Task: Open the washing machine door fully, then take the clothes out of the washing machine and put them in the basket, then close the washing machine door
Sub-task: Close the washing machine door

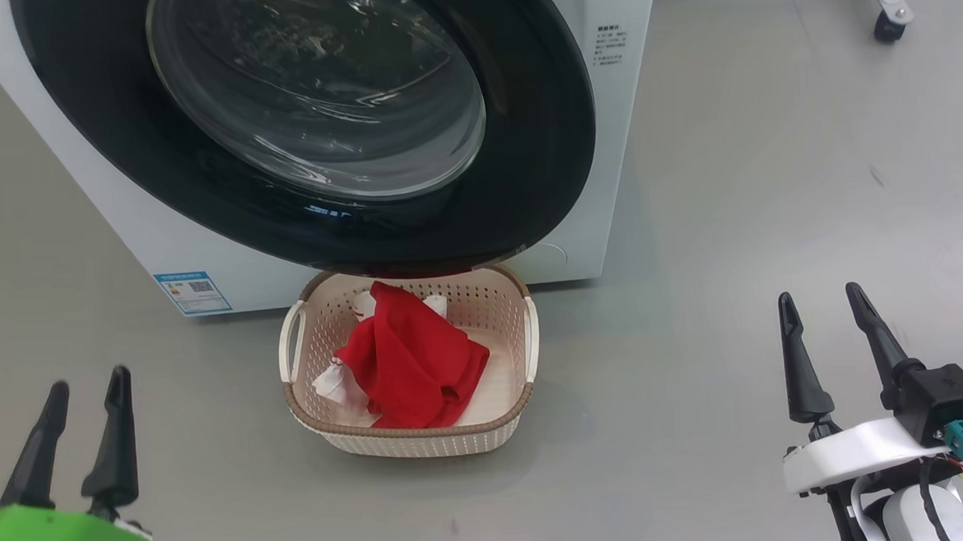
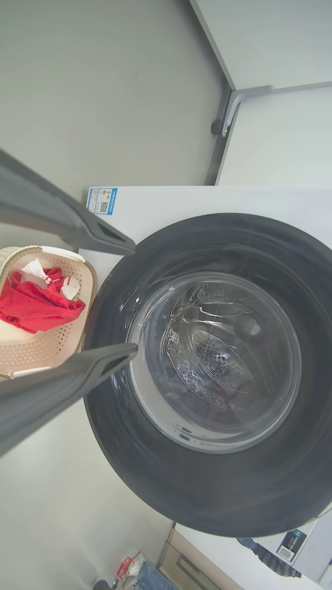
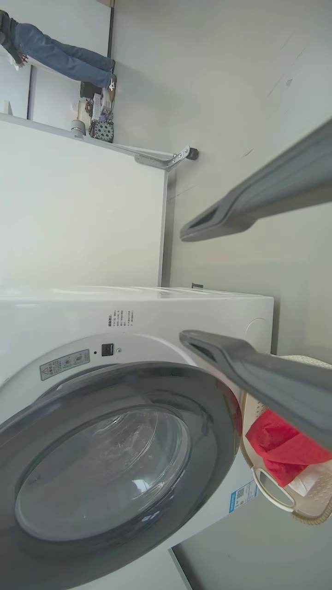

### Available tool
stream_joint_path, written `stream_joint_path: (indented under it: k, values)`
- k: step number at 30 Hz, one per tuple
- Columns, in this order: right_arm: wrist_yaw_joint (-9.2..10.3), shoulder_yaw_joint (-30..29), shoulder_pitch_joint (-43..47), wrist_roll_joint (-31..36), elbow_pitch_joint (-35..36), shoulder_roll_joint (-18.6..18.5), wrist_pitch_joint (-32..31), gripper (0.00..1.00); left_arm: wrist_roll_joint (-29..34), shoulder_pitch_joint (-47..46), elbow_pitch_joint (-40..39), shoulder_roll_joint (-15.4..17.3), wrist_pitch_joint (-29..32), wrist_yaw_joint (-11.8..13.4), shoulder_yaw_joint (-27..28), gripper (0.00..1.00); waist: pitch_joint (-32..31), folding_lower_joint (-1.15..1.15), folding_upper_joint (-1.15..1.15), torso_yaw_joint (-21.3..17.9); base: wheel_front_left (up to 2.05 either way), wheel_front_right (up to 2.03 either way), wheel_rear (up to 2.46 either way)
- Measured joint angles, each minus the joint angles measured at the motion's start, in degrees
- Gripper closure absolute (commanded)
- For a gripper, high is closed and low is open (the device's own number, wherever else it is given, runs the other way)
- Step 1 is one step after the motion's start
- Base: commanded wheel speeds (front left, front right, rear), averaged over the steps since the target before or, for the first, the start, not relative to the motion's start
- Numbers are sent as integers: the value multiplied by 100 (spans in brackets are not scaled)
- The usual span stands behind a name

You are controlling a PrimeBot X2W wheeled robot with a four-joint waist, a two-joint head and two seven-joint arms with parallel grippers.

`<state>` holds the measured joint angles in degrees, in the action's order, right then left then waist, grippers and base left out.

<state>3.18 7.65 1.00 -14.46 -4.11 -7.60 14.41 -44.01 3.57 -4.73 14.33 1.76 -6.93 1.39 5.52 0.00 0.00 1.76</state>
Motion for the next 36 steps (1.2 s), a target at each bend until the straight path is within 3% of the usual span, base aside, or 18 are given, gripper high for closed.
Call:
stream_joint_path:
  k: [5, 11, 21, 36]
  values:
    - [1, 23, 94, 9, 4, -7, -27, 0, 980, 304, 156, 77, -527, 43, -99, 0, -173, 0, 0, 35, 0, 0, 0]
    - [4, 60, 282, 54, -5, -41, -111, 0, 1500, 476, 234, 16, -851, 325, -364, 0, -319, 0, 0, 24, 0, 0, 0]
    - [8, 88, 431, 58, 34, -54, -160, 0, 1640, 664, 364, -290, -1146, 565, -560, 0, -421, 0, 0, -89, 0, 0, 0]
    - [49, 90, 453, 58, 188, -53, -209, 0, 1800, 700, 460, -399, -1270, 742, -702, 0, -431, 0, 0, -127, 0, 0, 0]
